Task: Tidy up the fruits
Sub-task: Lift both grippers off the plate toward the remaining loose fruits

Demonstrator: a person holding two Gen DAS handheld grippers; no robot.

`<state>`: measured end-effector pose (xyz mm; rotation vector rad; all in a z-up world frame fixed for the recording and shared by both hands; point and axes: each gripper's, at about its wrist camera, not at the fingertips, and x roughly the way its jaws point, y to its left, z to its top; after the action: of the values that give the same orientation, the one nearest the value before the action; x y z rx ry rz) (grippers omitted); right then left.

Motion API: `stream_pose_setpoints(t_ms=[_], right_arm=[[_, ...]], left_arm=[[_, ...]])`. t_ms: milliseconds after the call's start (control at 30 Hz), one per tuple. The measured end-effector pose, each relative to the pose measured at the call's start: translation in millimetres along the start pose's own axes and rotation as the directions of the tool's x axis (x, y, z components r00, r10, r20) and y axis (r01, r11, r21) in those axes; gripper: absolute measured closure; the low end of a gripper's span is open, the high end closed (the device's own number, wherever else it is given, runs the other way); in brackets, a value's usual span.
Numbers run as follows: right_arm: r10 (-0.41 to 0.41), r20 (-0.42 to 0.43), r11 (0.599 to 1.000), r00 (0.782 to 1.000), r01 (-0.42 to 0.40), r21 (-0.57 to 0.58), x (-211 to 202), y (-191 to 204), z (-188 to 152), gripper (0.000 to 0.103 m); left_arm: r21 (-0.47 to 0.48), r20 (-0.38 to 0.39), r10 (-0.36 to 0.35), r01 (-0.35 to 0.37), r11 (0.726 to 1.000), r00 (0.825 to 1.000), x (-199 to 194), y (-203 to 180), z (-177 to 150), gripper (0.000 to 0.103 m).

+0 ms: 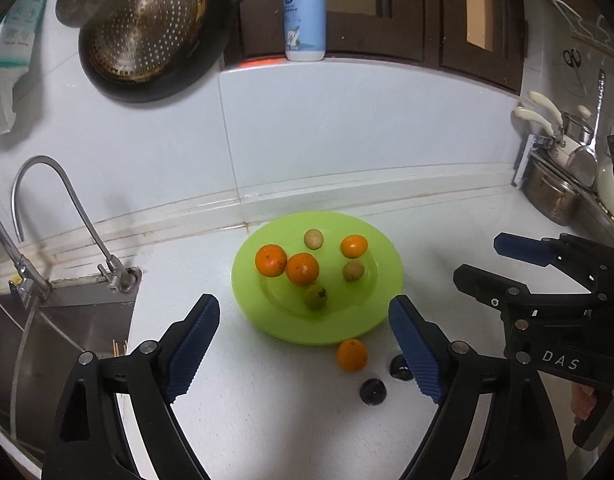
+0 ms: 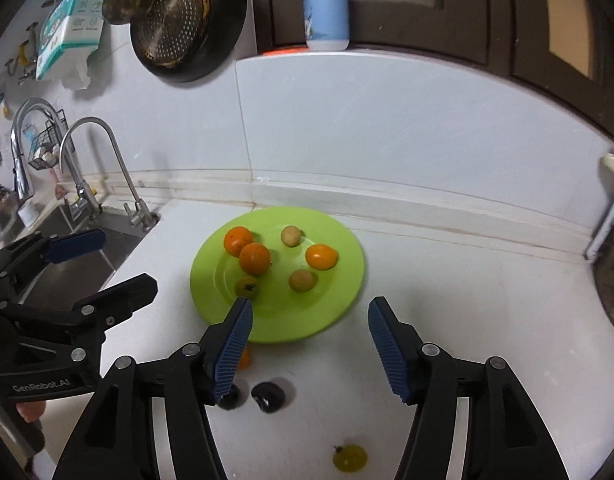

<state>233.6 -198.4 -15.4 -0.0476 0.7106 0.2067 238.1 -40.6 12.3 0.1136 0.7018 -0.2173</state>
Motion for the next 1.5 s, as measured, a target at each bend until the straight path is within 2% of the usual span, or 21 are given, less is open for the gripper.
stream_pose_setpoints(t_ms=[467, 867, 1267, 1500], right_arm=[[-0.091, 0.017, 0.992, 0.996, 0.089, 0.086, -36, -11, -36, 0.042], [-0.126, -0.082, 0.982, 0.989, 0.136, 0.134, -33, -17, -77, 0.042], [-0.137, -0.200, 0.967, 0.970, 0.174, 0.185, -14, -28, -110, 0.042], [-0.139, -0.226, 0.968, 0.964, 0.180, 0.174, 0, -30, -117, 0.042]], left_arm=[[0.054, -0.008, -0.019, 0.020, 0.998, 1.000, -15, -20, -27, 0.013], [0.116, -0.106, -0.048, 0.061, 0.991, 0.993, 8, -34, -58, 0.013], [0.158, -0.208, -0.081, 0.115, 0.981, 0.975, 44, -47, -82, 0.014], [0.161, -0.220, -0.100, 0.137, 0.977, 0.970, 60, -48, -85, 0.015]])
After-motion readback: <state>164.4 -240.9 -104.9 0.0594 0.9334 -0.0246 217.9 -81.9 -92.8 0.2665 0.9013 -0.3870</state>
